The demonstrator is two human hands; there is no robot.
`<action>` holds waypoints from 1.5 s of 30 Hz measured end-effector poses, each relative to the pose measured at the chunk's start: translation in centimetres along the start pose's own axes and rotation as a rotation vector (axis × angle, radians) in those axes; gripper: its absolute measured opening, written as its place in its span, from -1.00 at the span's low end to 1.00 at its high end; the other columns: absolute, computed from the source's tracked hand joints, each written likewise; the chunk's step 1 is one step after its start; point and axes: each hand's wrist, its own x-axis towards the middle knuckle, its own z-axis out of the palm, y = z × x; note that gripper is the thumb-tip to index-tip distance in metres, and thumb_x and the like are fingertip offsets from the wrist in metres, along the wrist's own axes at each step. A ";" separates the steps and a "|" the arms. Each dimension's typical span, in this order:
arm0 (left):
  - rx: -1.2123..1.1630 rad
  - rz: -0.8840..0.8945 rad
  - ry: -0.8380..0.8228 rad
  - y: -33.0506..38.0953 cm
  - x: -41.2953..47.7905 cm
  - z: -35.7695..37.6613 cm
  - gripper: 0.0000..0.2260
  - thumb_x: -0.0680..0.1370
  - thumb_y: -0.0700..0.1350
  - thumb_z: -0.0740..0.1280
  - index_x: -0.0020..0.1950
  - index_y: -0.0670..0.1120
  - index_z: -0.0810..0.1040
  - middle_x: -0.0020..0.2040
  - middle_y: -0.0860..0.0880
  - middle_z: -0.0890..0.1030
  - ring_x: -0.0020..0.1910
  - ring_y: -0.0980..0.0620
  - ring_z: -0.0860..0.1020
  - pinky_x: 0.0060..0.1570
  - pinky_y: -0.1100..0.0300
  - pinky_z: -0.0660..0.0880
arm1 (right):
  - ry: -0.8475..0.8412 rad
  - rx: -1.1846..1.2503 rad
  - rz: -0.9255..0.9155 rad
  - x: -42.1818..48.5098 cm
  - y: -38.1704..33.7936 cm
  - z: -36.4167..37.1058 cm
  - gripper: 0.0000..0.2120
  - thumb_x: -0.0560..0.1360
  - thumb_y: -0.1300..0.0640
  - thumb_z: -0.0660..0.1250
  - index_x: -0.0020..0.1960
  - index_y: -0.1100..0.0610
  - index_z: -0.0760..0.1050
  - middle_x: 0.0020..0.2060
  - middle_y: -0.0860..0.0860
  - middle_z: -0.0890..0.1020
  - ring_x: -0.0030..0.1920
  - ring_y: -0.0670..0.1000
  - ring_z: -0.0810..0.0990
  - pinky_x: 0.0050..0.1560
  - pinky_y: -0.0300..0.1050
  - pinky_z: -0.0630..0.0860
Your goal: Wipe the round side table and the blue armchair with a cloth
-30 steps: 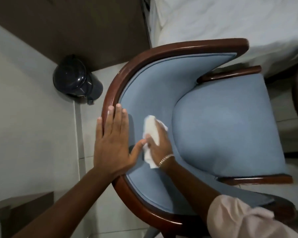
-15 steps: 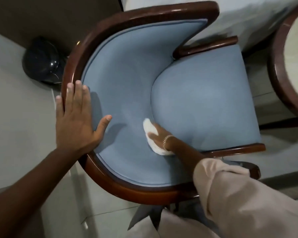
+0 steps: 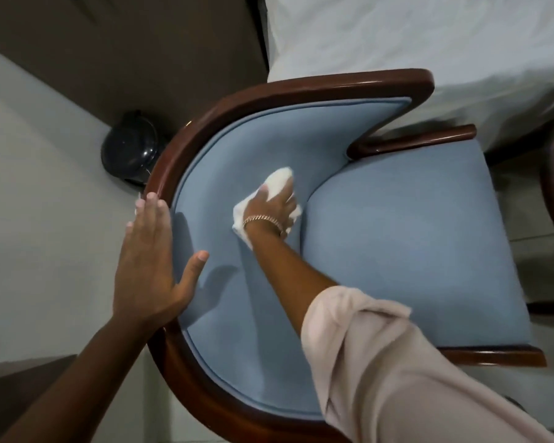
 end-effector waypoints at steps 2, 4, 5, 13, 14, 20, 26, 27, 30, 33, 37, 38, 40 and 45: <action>0.023 0.015 0.014 -0.4 0.1 0.2 -0.15 0.55 0.32 0.08 0.65 -0.17 -0.10 0.68 -0.15 -0.07 0.66 -0.06 -0.14 0.61 -0.07 -0.09 | 0.141 0.096 -0.149 2.3 -0.6 0.2 -0.40 0.60 -0.05 0.20 0.58 -0.04 0.08 0.55 0.08 0.23 0.51 0.17 0.22 0.45 0.14 0.20; 0.043 0.017 0.029 -0.5 0.1 0.4 -0.15 0.55 0.33 0.08 0.65 -0.19 -0.06 0.68 -0.17 -0.05 0.66 -0.09 -0.11 0.61 -0.07 -0.09 | 0.110 0.065 -0.232 3.3 1.7 -0.3 -0.40 0.61 -0.04 0.21 0.58 0.02 0.10 0.55 0.09 0.24 0.54 0.13 0.19 0.51 0.03 0.17; 0.054 0.019 0.037 -0.5 0.2 0.6 -0.14 0.55 0.34 0.08 0.64 -0.20 -0.05 0.68 -0.18 -0.04 0.66 -0.11 -0.10 0.61 -0.07 -0.09 | 0.037 -0.003 -0.209 3.2 3.6 -0.5 -0.39 0.61 -0.06 0.20 0.59 0.01 0.09 0.56 0.09 0.23 0.55 0.13 0.18 0.53 0.00 0.15; -0.289 -0.062 -0.018 0.3 -0.2 -1.4 -0.30 0.63 0.21 0.14 0.64 -0.15 0.06 0.67 -0.12 0.05 0.66 -0.07 -0.05 0.62 -0.08 -0.08 | -0.589 -0.385 -0.229 -9.5 7.3 -6.6 -0.39 0.45 -0.09 0.33 0.45 0.06 0.31 0.37 0.05 0.48 0.32 0.08 0.48 0.35 -0.01 0.40; -0.517 -0.158 -0.026 0.6 -0.9 -2.4 -0.39 0.65 0.14 0.17 0.62 -0.12 0.16 0.66 -0.10 0.14 0.65 -0.06 0.01 0.62 -0.07 -0.04 | -0.594 -0.351 -0.284 -12.0 6.1 -7.1 -0.40 0.48 -0.07 0.35 0.47 0.03 0.30 0.38 0.01 0.47 0.34 0.05 0.46 0.37 -0.01 0.38; -1.769 -0.491 -0.081 -4.8 -10.7 -10.5 -0.51 0.46 0.30 0.40 0.18 -0.04 0.70 0.14 -0.18 0.73 0.16 -0.17 0.69 0.01 0.00 0.66 | -0.529 -0.488 -0.911 -27.6 -2.5 -3.6 -0.32 0.43 -0.26 0.13 0.53 -0.18 0.16 0.53 -0.20 0.26 0.47 -0.07 0.29 0.48 -0.04 0.23; -1.999 -0.735 0.545 -16.7 -21.5 -13.0 -0.39 0.31 -0.05 0.57 0.33 -0.15 0.58 0.22 -0.26 0.68 0.22 -0.30 0.64 0.25 -0.30 0.54 | -0.890 -0.348 -0.944 -37.9 -3.4 7.5 -0.18 0.34 0.10 0.33 0.56 -0.08 0.12 0.41 -0.42 0.27 0.42 -0.02 0.38 0.39 0.02 0.40; -2.055 -0.762 0.657 -18.6 -23.4 -12.7 -0.35 0.31 -0.07 0.56 0.38 -0.16 0.54 0.27 -0.26 0.65 0.26 -0.30 0.61 0.28 -0.28 0.53 | -0.931 -0.428 -0.849 -39.1 -2.8 9.8 -0.17 0.32 0.04 0.36 0.55 -0.06 0.13 0.43 -0.28 0.31 0.37 0.01 0.42 0.33 -0.01 0.44; -2.266 -0.851 0.900 -23.2 -28.4 -11.1 -0.34 0.34 -0.07 0.50 0.43 -0.14 0.48 0.34 -0.25 0.61 0.32 -0.29 0.57 0.29 -0.22 0.51 | -1.129 -0.521 -0.556 -42.5 0.4 16.6 -0.34 0.35 0.06 0.53 0.37 -0.09 0.34 0.22 0.07 0.57 0.03 -0.04 0.59 -0.04 -0.18 0.56; -1.945 -1.305 1.067 -27.9 -30.7 -10.4 -0.44 0.33 -0.03 0.54 0.31 -0.13 0.56 0.18 -0.17 0.68 0.15 -0.21 0.65 0.29 -0.22 0.52 | -1.094 -0.538 -0.706 -44.8 4.0 22.9 -0.51 0.34 0.12 0.56 0.18 -0.06 0.43 -0.02 -0.07 0.62 -0.09 -0.15 0.59 -0.13 -0.33 0.54; -1.299 -1.518 0.950 -31.9 -30.9 -10.1 -0.33 0.46 -0.04 0.52 0.50 -0.09 0.32 0.39 -0.17 0.54 0.30 -0.21 0.55 0.33 -0.14 0.50 | -1.009 -0.730 -0.866 -46.0 6.3 29.0 -0.69 0.37 0.12 0.50 0.03 0.08 0.45 -0.13 -0.08 0.57 -0.18 -0.12 0.55 -0.30 -0.42 0.33; -1.190 -1.539 0.843 -32.1 -31.0 -9.6 -0.22 0.48 -0.03 0.51 0.58 -0.06 0.16 0.47 -0.17 0.46 0.38 -0.23 0.48 0.37 -0.13 0.46 | -1.000 -0.816 -0.909 -46.1 6.6 29.7 -0.75 0.41 0.13 0.45 0.03 0.10 0.47 -0.12 -0.02 0.61 -0.13 0.00 0.59 -0.28 -0.36 0.35; -1.088 -1.531 0.657 -32.3 -31.2 -8.4 -0.05 0.48 -0.09 0.50 0.64 -0.08 -0.11 0.56 -0.20 0.31 0.48 -0.25 0.37 0.42 -0.10 0.40 | -0.985 -0.929 -1.047 -45.9 7.0 30.1 -0.77 0.48 0.14 0.36 0.13 0.11 0.53 -0.01 0.10 0.68 0.02 0.14 0.63 -0.11 -0.25 0.41; -0.988 -1.609 0.627 -30.4 -29.2 -8.8 -0.08 0.50 -0.22 0.40 0.62 -0.27 -0.20 0.66 -0.26 -0.12 0.64 -0.24 -0.04 0.56 -0.06 0.07 | -0.875 -0.771 -1.258 -44.1 3.2 26.8 -0.73 0.49 0.15 0.32 0.17 0.07 0.59 0.07 0.04 0.70 0.07 0.09 0.66 0.15 -0.05 0.56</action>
